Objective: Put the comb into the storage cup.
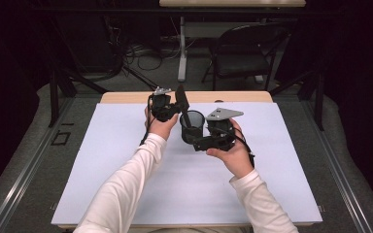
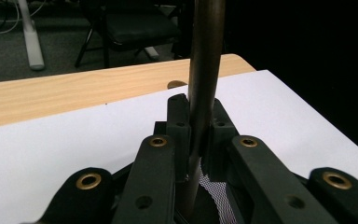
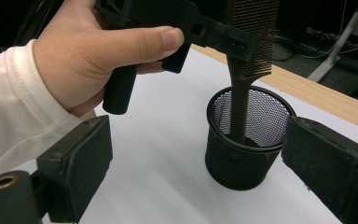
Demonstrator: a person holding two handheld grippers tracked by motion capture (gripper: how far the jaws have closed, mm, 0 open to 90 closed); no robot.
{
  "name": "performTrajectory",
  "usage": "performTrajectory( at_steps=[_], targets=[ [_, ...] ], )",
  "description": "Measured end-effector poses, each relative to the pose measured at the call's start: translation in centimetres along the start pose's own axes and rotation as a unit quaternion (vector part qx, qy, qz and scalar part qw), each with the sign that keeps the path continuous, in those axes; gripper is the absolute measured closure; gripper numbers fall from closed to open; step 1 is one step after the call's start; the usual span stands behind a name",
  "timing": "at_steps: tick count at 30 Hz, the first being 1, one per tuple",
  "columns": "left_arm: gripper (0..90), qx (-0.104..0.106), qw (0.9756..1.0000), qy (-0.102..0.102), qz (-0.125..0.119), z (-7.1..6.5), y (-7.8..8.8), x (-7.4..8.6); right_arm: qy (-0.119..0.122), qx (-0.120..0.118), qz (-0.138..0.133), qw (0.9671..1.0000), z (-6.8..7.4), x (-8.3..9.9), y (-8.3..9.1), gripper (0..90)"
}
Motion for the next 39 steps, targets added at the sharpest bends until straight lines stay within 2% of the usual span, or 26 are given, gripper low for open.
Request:
performTrajectory(
  at_steps=[4, 12, 20, 24, 28, 33, 39],
  targets=[
    [83.8, 0.002, 0.9998, 0.022, -0.002, 0.5, 0.1, 0.0, -0.001, 0.000, 0.000, 1.0000, 0.0, 0.0, 0.0, 8.5],
    [83.8, 0.007, 0.9975, 0.071, -0.002, 1.1, 0.2, 0.3, 0.001, 0.000, 0.001, 1.0000, 0.0, 0.0, -0.1, 8.5],
    [83.8, 0.014, 0.9965, 0.083, -0.001, 1.1, 0.1, 0.5, 0.001, 0.000, 0.001, 1.0000, 0.0, 0.1, -0.1, 8.5],
    [83.8, 0.021, 0.9946, 0.101, 0.000, 0.9, 0.0, 0.6, 0.001, 0.001, 0.001, 1.0000, -0.1, 0.0, -0.1, 8.6],
    [83.8, 0.023, 0.9947, 0.100, 0.005, 0.8, 0.0, 0.7, -0.002, 0.002, 0.000, 1.0000, -0.1, 0.0, 0.0, 8.6],
    [83.8, 0.029, 0.9935, 0.110, 0.009, 0.7, 0.0, 0.8, -0.001, 0.001, 0.000, 1.0000, 0.0, 0.0, 0.0, 8.6],
    [83.8, 0.023, 0.9935, 0.111, 0.011, 0.8, -0.1, 0.9, 0.000, 0.001, 0.001, 1.0000, 0.0, 0.1, -0.1, 8.7]
  ],
)
Point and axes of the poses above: each handheld gripper's, and its own axes: y roughly backward along the jaws, x roughly out of its underside, z roughly to its left, the point moved 9 cm from there along -y, roughly forward along the jaws, and after that the axes turned 12 degrees about -z, right-handed, at the moved point
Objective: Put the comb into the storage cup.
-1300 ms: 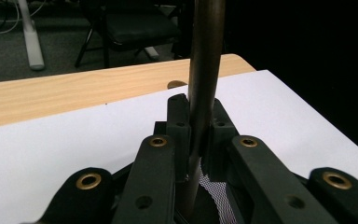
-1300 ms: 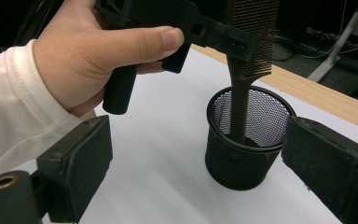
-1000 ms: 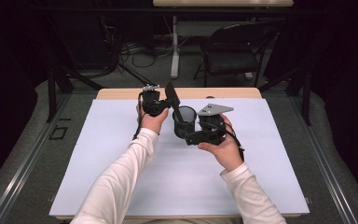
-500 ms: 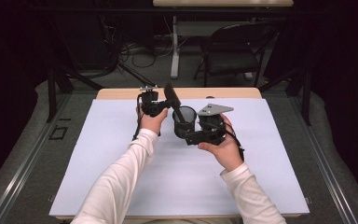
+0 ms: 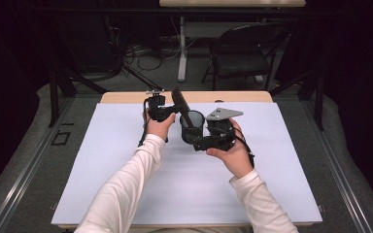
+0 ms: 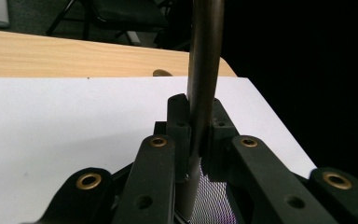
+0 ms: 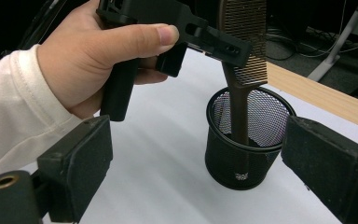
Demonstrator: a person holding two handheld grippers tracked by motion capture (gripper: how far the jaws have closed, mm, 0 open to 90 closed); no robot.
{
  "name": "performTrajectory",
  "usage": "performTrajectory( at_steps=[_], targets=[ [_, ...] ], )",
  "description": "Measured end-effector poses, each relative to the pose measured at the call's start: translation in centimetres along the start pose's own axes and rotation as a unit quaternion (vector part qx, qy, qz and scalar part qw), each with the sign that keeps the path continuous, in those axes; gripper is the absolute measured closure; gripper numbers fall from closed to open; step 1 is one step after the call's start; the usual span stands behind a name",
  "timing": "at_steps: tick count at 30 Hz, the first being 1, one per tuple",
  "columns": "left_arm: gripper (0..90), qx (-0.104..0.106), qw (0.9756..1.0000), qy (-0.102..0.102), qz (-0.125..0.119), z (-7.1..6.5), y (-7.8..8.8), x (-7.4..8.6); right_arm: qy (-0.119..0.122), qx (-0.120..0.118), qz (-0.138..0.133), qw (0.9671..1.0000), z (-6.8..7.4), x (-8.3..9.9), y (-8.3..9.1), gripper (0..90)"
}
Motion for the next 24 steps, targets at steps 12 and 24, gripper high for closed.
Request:
performTrajectory(
  at_steps=[12, 24],
  targets=[
    [82.2, -0.018, 0.9998, -0.008, 0.000, 0.5, 0.0, 0.0, 0.000, -0.001, 0.000, 1.0000, 0.0, 0.0, 0.0, 8.8],
    [79.4, -0.035, 0.9994, -0.003, -0.001, 1.2, 0.0, -0.1, -0.005, 0.001, 0.000, 1.0000, -0.1, 0.0, 0.0, 8.8]
  ],
)
Point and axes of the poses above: each handheld gripper's, and its own axes: y roughly backward along the jaws, x roughly out of its underside, z roughly to its left, the point moved 9 cm from there along -y, roughly forward along the jaws, and after that the axes turned 12 degrees about -z, right-handed, at the moved point
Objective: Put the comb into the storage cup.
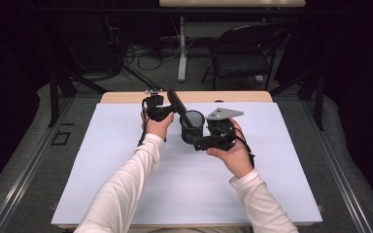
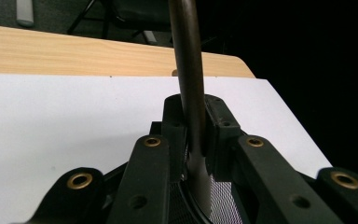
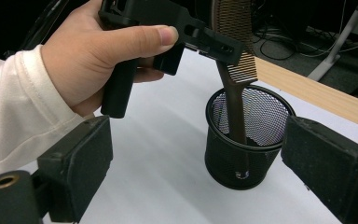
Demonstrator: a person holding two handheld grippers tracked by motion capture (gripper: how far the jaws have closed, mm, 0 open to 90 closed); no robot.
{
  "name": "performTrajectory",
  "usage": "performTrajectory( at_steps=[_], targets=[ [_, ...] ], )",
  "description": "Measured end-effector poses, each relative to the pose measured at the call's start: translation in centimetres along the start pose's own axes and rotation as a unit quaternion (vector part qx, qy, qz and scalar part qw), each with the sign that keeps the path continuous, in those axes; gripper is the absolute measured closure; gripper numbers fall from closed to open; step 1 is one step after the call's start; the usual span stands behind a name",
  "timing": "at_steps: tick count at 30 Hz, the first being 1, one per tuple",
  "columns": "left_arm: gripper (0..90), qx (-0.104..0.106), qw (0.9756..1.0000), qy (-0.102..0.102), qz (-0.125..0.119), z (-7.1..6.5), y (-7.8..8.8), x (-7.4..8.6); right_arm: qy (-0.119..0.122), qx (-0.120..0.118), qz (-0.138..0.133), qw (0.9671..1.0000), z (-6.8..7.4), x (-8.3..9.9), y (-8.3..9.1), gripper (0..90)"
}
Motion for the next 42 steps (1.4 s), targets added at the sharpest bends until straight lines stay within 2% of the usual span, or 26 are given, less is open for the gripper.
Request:
performTrajectory(
  at_steps=[7, 11, 15, 22, 26, 30, 36, 38, 42],
  targets=[
    [75.1, -0.004, 1.0000, 0.003, 0.002, 0.2, 0.1, 0.0, -0.001, 0.001, -0.001, 1.0000, -0.1, 0.0, 0.0, 8.8],
    [67.2, -0.006, 0.9999, 0.010, -0.003, 0.2, 0.2, -0.2, 0.000, 0.000, 0.000, 1.0000, 0.0, 0.0, 0.0, 8.8],
    [59.7, -0.014, 0.9999, -0.002, 0.001, 0.5, 0.2, -0.1, -0.002, 0.001, 0.000, 1.0000, 0.0, 0.0, 0.0, 8.8],
    [50.4, -0.014, 0.9999, -0.007, -0.004, 0.4, 0.5, -0.4, 0.001, 0.001, 0.001, 1.0000, -0.1, 0.1, 0.0, 8.8],
    [43.5, -0.023, 0.9994, -0.023, -0.008, 0.7, 0.7, -0.6, 0.001, 0.001, 0.001, 1.0000, -0.1, 0.1, 0.0, 8.8],
    [42.0, -0.022, 0.9994, -0.022, -0.013, 0.6, 1.0, -0.9, 0.002, 0.001, 0.001, 1.0000, 0.0, 0.1, 0.0, 8.8],
    [39.1, -0.020, 0.9988, -0.043, -0.009, 0.4, 1.2, -0.8, 0.003, 0.002, 0.002, 1.0000, -0.1, 0.1, 0.0, 8.8],
    [38.8, -0.023, 0.9989, -0.041, -0.006, 0.3, 1.3, -0.7, 0.002, 0.002, 0.002, 1.0000, -0.1, 0.1, 0.0, 8.8],
    [38.8, -0.028, 0.9984, -0.050, -0.002, 0.0, 1.4, -0.5, 0.001, 0.003, 0.001, 1.0000, -0.1, 0.1, 0.0, 8.8]
  ],
)
Point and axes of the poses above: each handheld gripper's, and its own axes: y roughly backward along the jaws, x roughly out of its underside, z roughly to its left, the point moved 9 cm from there along -y, roughly forward along the jaws, and after that the axes turned 12 degrees about -z, right-handed, at the moved point
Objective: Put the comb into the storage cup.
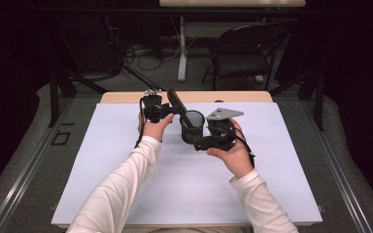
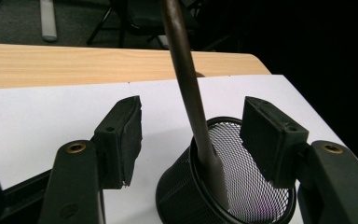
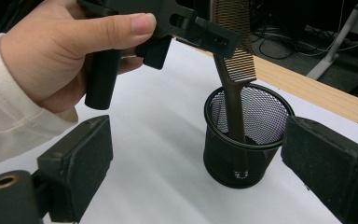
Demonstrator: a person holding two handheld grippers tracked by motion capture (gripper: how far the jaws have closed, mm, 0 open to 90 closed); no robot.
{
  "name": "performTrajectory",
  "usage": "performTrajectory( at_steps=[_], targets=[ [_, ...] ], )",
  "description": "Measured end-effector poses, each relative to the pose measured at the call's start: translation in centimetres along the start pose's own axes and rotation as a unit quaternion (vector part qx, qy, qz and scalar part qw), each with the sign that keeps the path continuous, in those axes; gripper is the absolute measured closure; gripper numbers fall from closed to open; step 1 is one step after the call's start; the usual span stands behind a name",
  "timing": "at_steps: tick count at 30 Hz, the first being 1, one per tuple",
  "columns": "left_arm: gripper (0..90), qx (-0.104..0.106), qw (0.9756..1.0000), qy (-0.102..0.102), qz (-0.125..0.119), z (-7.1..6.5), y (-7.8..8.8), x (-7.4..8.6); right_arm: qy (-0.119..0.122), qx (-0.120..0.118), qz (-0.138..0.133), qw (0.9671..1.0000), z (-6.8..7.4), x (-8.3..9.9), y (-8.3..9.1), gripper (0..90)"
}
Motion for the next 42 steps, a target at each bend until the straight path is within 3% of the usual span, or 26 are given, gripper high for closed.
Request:
performTrajectory(
  at_steps=[3, 11, 22, 26, 31, 36, 42],
  targets=[
    [37.3, -0.003, 0.9999, -0.016, -0.001, -0.2, 0.2, -0.1, -0.001, 0.001, 0.000, 1.0000, 0.0, 0.0, 0.0, 8.8],
    [35.9, -0.001, 0.9996, -0.028, 0.000, -0.3, 0.6, -0.1, -0.001, 0.001, -0.001, 1.0000, 0.0, 0.0, 0.1, 8.8],
    [35.9, -0.010, 0.9978, -0.066, 0.004, 0.5, 1.8, -0.3, -0.002, 0.002, -0.002, 1.0000, -0.1, -0.1, 0.1, 8.8],
    [35.6, -0.004, 0.9979, -0.065, 0.009, 0.7, 2.5, -0.2, -0.002, 0.002, -0.002, 1.0000, -0.1, -0.1, 0.1, 8.8],
    [28.9, -0.007, 0.9971, -0.075, 0.010, 1.1, 3.2, -0.4, -0.001, 0.002, -0.002, 1.0000, -0.1, 0.0, 0.1, 8.8],
    [23.5, 0.002, 0.9958, -0.091, -0.006, 0.9, 4.0, -0.8, -0.002, 0.003, -0.002, 1.0000, -0.2, -0.1, 0.1, 8.8],
    [19.9, 0.024, 0.9948, -0.099, -0.005, 0.3, 5.0, -0.7, -0.004, 0.004, -0.003, 1.0000, -0.3, -0.1, 0.2, 8.8]
  ],
)
Point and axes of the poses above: each handheld gripper's, and its own axes: y roughly backward along the jaws, x roughly out of its underside, z roughly to its left, the point moved 9 cm from there along -y, roughly forward along the jaws, and after that the axes turned 12 degrees about -z, right-handed, at the moved point
